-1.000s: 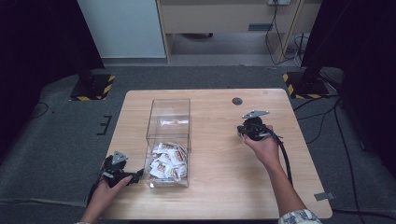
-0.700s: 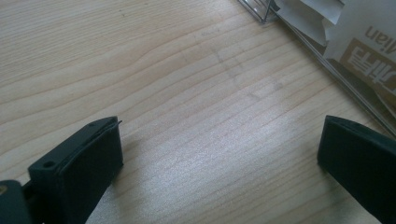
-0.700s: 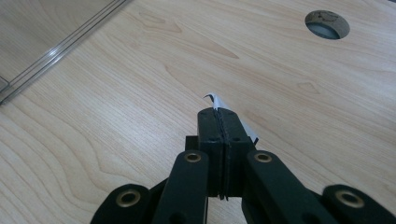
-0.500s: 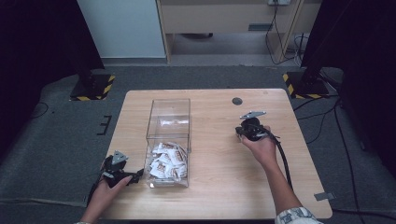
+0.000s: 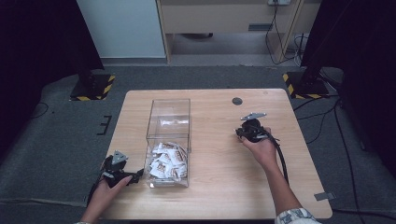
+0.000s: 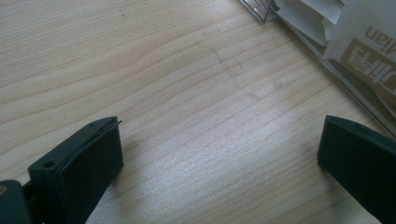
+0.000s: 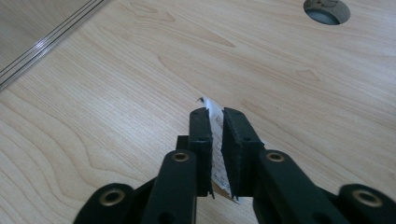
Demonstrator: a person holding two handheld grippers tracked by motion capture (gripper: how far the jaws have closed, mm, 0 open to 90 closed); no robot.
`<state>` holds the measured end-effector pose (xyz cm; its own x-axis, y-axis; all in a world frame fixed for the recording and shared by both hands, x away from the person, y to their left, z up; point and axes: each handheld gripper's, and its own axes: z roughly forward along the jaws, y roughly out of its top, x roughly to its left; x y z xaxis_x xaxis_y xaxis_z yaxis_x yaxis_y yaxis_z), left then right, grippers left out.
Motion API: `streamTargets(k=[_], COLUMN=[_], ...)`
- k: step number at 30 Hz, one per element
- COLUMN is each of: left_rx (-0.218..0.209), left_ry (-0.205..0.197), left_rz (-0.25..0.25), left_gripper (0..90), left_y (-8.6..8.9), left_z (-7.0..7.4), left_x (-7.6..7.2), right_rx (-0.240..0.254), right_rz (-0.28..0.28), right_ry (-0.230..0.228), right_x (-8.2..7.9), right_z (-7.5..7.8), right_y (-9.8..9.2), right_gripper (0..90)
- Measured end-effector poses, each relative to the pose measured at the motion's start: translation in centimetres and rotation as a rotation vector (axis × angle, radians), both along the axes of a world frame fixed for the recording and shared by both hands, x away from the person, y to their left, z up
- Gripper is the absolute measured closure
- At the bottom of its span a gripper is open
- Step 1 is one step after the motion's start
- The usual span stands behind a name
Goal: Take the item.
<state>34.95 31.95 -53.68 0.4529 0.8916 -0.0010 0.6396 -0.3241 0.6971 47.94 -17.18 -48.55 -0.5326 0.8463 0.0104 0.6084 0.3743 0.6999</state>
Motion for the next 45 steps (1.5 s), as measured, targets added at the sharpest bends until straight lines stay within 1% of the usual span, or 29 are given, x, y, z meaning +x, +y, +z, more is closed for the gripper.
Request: streamTargets(k=[1, 3, 5, 6, 11, 14, 17, 18, 20, 21, 22, 24, 26, 28, 31, 36, 40, 45], left_rx=[0.000, 0.000, 0.000, 0.000, 0.000, 0.000, 0.000, 0.000, 0.000, 0.000, 0.000, 0.000, 0.000, 0.000, 0.000, 0.000, 0.001, 0.001], left_ry=[0.000, 0.000, 0.000, 0.000, 0.000, 0.000, 0.000, 0.000, 0.000, 0.000, 0.000, 0.000, 0.000, 0.000, 0.000, 0.000, 0.000, 0.000], left_rz=[0.000, 0.000, 0.000, 0.000, 0.000, 0.000, 0.000, 0.000, 0.000, 0.000, 0.000, 0.000, 0.000, 0.000, 0.000, 0.000, -0.001, -0.001], left_gripper=[0.0, 0.0, 0.0, 0.0, 0.0, 0.0, 0.0, 0.0, 0.0, 0.0, 0.0, 0.0, 0.0, 0.0, 0.0, 0.0, 0.0, 0.0], left_y=[0.0, 0.0, 0.0, 0.0, 0.0, 0.0, 0.0, 0.0, 0.0, 0.0, 0.0, 0.0, 0.0, 0.0, 0.0, 0.0, 0.0, 0.0], left_z=[0.0, 0.0, 0.0, 0.0, 0.0, 0.0, 0.0, 0.0, 0.0, 0.0, 0.0, 0.0, 0.0, 0.0, 0.0, 0.0, 0.0, 0.0], left_x=[0.0, 0.0, 0.0, 0.0, 0.0, 0.0, 0.0, 0.0, 0.0, 0.0, 0.0, 0.0, 0.0, 0.0, 0.0, 0.0, 0.0, 0.0], right_rx=[-0.001, 0.000, 0.002, 0.008, 0.019, 0.029, 0.047, 0.052, 0.060, 0.055, 0.051, 0.059, 0.064, 0.059, 0.075, 0.080, 0.076, 0.078], right_rz=[-0.003, -0.002, 0.001, -0.003, -0.015, -0.017, -0.027, -0.022, -0.028, -0.038, -0.046, -0.053, -0.062, -0.068, -0.065, -0.045, -0.027, -0.021], right_ry=[-0.005, -0.010, -0.006, -0.003, -0.021, -0.031, -0.041, -0.044, -0.048, -0.057, -0.064, -0.074, -0.074, -0.060, -0.072, -0.095, -0.101, -0.104], right_x=[0.0, 0.0, -0.1, -0.1, -0.4, -0.7, -0.9, -1.0, -1.1, -1.2, -1.3, -1.5, -1.6, -1.6, -2.0, -2.8, -3.5, -4.1], right_z=[0.1, 0.2, 0.3, 0.4, 1.0, 1.4, 1.9, 2.0, 2.2, 2.3, 2.4, 2.7, 3.0, 3.4, 4.0, 4.9, 5.2, 5.4], right_y=[0.0, 0.0, -0.1, -0.1, -0.2, -0.2, -0.2, -0.2, -0.2, -0.2, -0.1, -0.1, -0.1, -0.1, 0.0, 0.1, -0.1, -0.5], right_gripper=[78.1, 77.3, 74.7, 72.6, 62.4, 54.3, 44.2, 41.1, 33.0, 28.9, 27.2, 22.9, 17.6, 13.1, 9.9, 7.3, 7.3, 7.3])
